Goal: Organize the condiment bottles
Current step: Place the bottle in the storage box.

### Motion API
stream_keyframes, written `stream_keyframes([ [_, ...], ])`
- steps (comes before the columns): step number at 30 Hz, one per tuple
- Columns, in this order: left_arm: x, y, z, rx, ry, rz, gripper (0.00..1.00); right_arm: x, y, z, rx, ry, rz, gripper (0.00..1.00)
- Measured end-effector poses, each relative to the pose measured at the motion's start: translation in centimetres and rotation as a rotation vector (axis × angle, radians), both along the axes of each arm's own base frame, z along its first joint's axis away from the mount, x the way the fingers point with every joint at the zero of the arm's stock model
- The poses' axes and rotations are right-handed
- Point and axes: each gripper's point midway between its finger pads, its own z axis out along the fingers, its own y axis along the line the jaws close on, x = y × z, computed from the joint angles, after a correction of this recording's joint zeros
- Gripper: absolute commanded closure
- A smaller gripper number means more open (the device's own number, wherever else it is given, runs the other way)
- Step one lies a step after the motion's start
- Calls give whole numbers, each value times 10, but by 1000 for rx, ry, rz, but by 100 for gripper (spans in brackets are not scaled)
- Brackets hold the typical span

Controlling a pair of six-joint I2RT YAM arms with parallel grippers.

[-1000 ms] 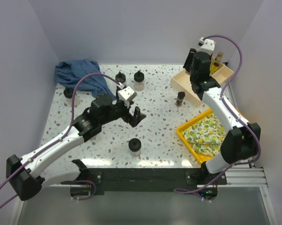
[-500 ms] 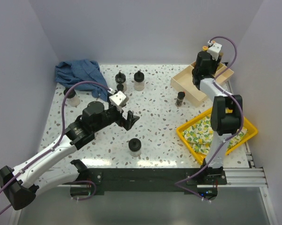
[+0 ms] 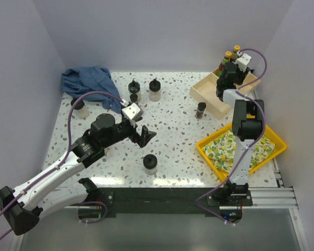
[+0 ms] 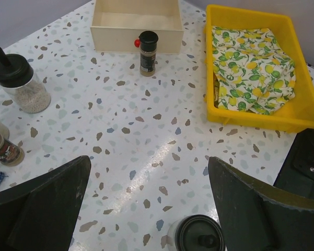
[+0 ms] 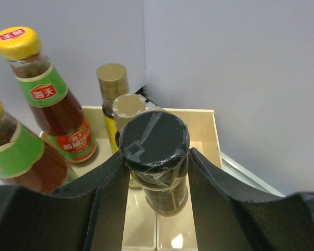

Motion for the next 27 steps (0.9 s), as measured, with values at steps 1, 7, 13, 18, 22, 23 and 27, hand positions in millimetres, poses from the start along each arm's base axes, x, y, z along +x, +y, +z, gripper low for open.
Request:
stream_keyframes([
  [1, 0, 0, 0, 0, 1, -3, 0, 0, -6, -3, 1, -6, -11, 100],
  [7, -1, -1, 0, 0, 2, -7, 0, 2, -33, -10, 5, -47, -56, 100],
  [13, -1, -1, 0, 0, 2, -7, 0, 6, -54, -18, 20, -89, -83, 100],
  [18, -1, -1, -1, 1, 3, -7, 0, 15, -66, -40, 40, -94, -87, 100],
  [22, -1, -1, -1, 2, 4, -7, 0, 24, -75, -55, 54, -100, -94, 100],
  [23, 0, -1, -2, 3, 5, -7, 0, 27, -78, -56, 57, -106, -94, 100],
  [27, 0, -2, -3, 5, 7, -7, 0, 36, -89, -58, 58, -120, -94, 96],
])
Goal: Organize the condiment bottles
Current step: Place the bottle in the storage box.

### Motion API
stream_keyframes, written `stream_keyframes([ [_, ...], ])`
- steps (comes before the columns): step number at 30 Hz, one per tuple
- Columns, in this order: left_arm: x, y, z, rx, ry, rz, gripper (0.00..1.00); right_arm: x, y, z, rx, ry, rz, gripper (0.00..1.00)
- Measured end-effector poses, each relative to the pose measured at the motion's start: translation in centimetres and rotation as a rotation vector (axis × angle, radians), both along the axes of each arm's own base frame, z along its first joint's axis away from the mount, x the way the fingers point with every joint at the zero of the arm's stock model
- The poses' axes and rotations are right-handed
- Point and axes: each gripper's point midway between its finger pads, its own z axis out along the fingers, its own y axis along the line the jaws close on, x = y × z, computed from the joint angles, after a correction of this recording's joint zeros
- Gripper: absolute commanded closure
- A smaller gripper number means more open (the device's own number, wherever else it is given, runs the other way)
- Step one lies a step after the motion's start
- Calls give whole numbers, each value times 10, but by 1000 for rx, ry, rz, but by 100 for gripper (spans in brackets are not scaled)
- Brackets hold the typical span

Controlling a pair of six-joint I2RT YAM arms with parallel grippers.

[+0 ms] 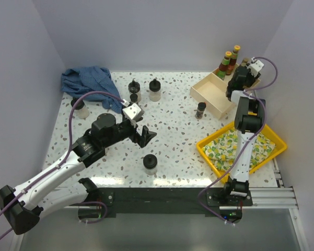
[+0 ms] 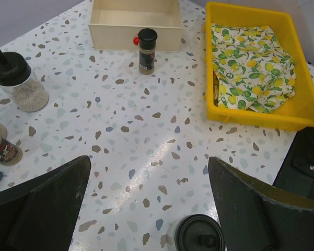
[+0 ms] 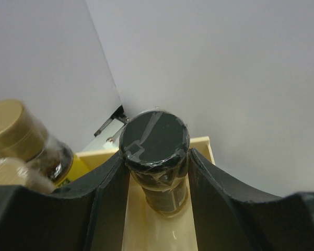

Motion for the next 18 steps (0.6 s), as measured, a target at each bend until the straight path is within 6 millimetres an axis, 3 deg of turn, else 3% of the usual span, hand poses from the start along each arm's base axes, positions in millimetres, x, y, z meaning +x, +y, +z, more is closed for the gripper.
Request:
stream_keyframes([
  [3, 0, 0, -1, 1, 1, 0, 0, 4, -6, 1, -1, -11, -2, 89],
  [7, 0, 0, -1, 1, 1, 0, 0, 9, -7, -1, 0, -20, 6, 70],
  [18, 0, 0, -1, 2, 1, 0, 0, 13, -7, -5, 15, -8, 8, 43],
])
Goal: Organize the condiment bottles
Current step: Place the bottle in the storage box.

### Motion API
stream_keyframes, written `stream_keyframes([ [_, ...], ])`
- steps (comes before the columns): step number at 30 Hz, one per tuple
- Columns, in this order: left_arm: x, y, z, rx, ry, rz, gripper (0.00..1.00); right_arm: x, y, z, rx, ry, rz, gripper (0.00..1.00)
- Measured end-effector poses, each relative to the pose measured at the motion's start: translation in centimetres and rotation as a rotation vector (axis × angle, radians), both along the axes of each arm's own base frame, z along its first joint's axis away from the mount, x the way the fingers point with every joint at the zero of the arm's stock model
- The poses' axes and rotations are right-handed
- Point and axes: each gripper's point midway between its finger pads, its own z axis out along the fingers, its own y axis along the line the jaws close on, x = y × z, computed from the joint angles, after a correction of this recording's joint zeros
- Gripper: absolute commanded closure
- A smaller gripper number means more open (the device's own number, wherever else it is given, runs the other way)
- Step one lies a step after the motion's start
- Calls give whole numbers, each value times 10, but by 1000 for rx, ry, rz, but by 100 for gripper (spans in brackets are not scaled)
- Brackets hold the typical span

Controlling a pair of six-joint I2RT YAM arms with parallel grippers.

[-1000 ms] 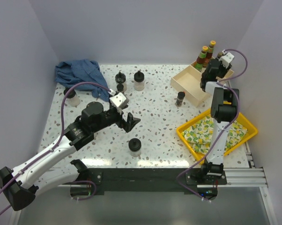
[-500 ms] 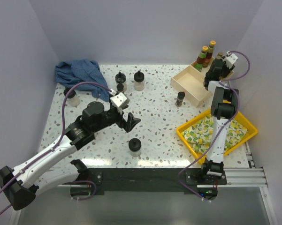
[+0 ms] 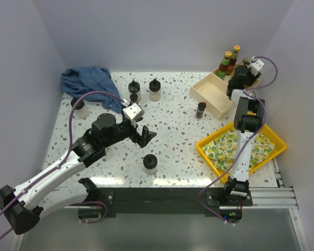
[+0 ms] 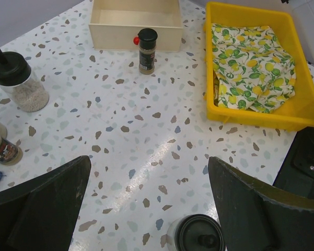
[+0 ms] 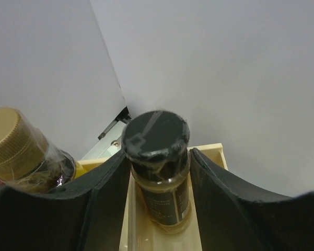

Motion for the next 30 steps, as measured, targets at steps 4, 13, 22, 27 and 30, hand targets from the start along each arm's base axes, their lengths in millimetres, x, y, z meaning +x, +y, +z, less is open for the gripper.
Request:
stream_keyframes([
  [4, 0, 0, 1, -2, -2, 0, 0, -1, -1, -2, 0, 3, -2, 38],
  [13, -2, 2, 5, -11, -13, 1, 0, -13, 1, -2, 6, 35, -2, 35],
  [22, -4, 4, 12, -24, -27, 1, 0, -27, 4, 74, 15, -62, -4, 32],
  [27, -5, 5, 15, -31, -35, 3, 0, -39, 11, 84, 53, -54, 8, 32],
  [30, -4, 7, 14, -28, -35, 12, 0, -45, 22, 79, 92, -16, 39, 33],
])
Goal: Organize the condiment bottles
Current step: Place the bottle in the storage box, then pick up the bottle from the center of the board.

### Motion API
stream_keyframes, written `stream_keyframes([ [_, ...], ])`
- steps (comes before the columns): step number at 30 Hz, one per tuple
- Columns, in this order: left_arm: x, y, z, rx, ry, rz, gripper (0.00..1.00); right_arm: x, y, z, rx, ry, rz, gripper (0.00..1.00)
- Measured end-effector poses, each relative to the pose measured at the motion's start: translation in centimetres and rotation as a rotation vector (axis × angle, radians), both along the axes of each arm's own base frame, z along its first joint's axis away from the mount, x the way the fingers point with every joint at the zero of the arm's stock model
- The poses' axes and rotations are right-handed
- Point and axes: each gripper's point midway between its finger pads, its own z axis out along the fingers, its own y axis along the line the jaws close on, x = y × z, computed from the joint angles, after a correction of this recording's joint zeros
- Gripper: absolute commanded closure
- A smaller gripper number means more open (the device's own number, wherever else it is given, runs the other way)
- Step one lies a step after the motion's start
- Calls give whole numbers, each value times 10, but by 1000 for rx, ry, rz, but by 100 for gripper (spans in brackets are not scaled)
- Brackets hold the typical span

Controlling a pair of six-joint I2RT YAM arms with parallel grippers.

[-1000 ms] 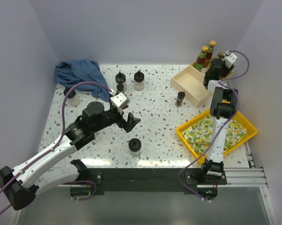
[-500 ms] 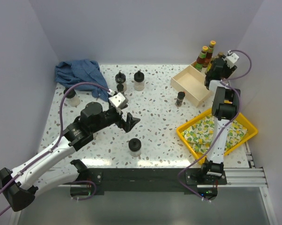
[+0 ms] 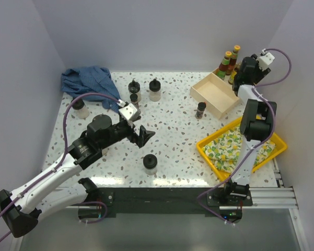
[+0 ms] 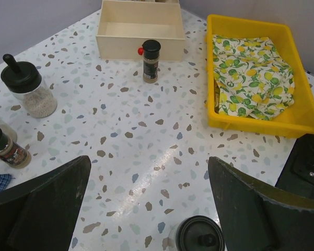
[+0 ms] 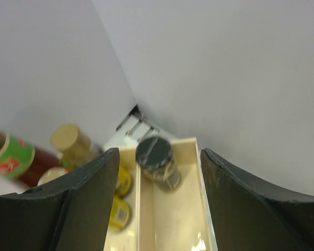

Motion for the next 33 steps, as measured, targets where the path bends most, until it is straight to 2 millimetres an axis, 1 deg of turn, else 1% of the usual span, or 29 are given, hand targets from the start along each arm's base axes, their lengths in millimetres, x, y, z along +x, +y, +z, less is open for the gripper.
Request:
stream_keyframes([
  [1, 1, 1, 0, 1, 0, 5, 0, -4, 7, -5, 18, 27, 25, 33],
  [4, 2, 2, -1, 6, 0, 17, 0, -16, 30, -9, 65, 81, 95, 33],
  [6, 3, 3, -2, 10, -1, 24, 0, -26, 54, -8, 103, 110, 178, 33],
  [7, 4, 4, -2, 12, -2, 30, 0, -30, 63, -6, 118, 116, 211, 33],
  [13, 13, 11, -6, 34, -4, 92, 0, -65, 136, 13, 234, 169, 506, 33],
  [14, 15, 13, -7, 40, -4, 110, 0, -72, 144, 15, 248, 180, 544, 32],
  [15, 18, 15, -9, 47, -5, 130, 0, -78, 159, 15, 259, 203, 591, 32],
  [17, 23, 20, -12, 63, -4, 170, 0, -93, 185, 12, 269, 274, 670, 32],
  [19, 29, 26, -16, 86, -6, 216, 0, -104, 215, 4, 272, 353, 747, 32],
  [21, 33, 33, -18, 107, -10, 253, 0, -119, 247, -11, 271, 468, 826, 32],
  [23, 36, 37, -21, 119, -13, 281, 0, -131, 266, -22, 260, 561, 869, 32],
  [24, 37, 39, -22, 123, -13, 289, 0, -135, 275, -28, 252, 604, 888, 32],
  [26, 38, 41, -26, 136, -11, 302, 0, -144, 283, -38, 235, 675, 913, 32],
  [29, 39, 43, -29, 146, -7, 312, 0, -155, 285, -52, 219, 768, 926, 32],
  [33, 40, 43, -29, 149, -9, 321, 0, -156, 286, -68, 204, 855, 939, 33],
])
